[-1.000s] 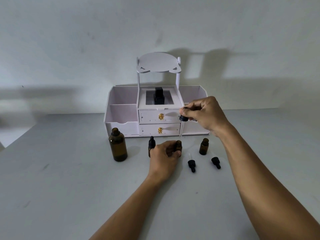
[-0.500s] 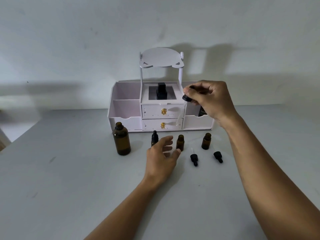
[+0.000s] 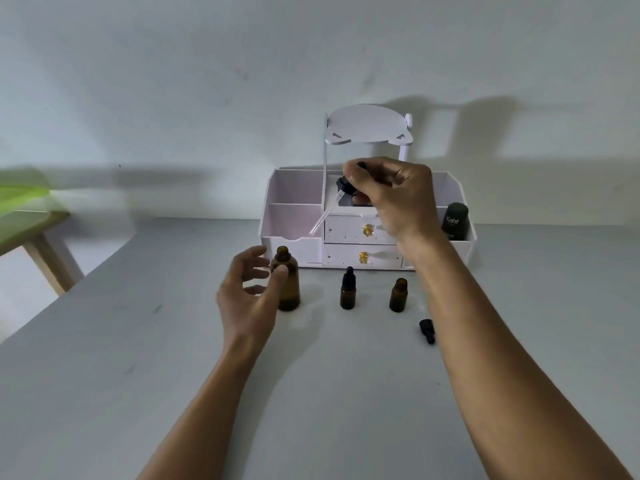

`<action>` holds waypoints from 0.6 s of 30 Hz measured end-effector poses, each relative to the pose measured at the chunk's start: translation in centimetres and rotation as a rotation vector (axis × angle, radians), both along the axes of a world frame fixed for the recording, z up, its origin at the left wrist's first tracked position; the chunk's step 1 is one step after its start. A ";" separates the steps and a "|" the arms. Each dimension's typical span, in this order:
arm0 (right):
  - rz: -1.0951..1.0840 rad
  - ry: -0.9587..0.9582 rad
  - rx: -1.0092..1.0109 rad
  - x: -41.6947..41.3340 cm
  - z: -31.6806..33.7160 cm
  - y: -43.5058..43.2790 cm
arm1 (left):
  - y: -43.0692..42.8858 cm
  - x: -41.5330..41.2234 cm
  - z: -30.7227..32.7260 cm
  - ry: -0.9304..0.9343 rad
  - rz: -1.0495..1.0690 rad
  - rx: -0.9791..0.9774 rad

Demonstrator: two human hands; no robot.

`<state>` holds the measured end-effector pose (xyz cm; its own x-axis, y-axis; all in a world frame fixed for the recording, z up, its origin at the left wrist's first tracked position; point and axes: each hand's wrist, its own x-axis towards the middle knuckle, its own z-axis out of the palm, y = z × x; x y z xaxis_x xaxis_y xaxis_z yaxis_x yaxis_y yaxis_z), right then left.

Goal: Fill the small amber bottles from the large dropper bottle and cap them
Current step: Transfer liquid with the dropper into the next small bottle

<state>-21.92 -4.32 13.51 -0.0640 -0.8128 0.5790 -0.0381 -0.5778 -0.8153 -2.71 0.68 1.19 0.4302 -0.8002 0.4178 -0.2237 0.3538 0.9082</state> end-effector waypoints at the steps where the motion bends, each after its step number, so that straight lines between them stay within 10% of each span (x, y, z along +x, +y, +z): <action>1: -0.004 -0.007 0.007 0.8 -0.3 -0.3 | -0.4 0.7 -0.2 -0.022 -0.050 0.048; 18: 0.071 0.119 -0.016 5.5 -2.7 -1.3 | -2.7 3.4 -2.0 -0.116 -0.342 0.177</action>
<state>-16.38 -5.60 10.80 0.0635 -0.8035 0.5919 -0.0923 -0.5953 -0.7982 0.66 -1.97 -0.85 0.0849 -0.9529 0.2911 -0.2243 0.2664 0.9374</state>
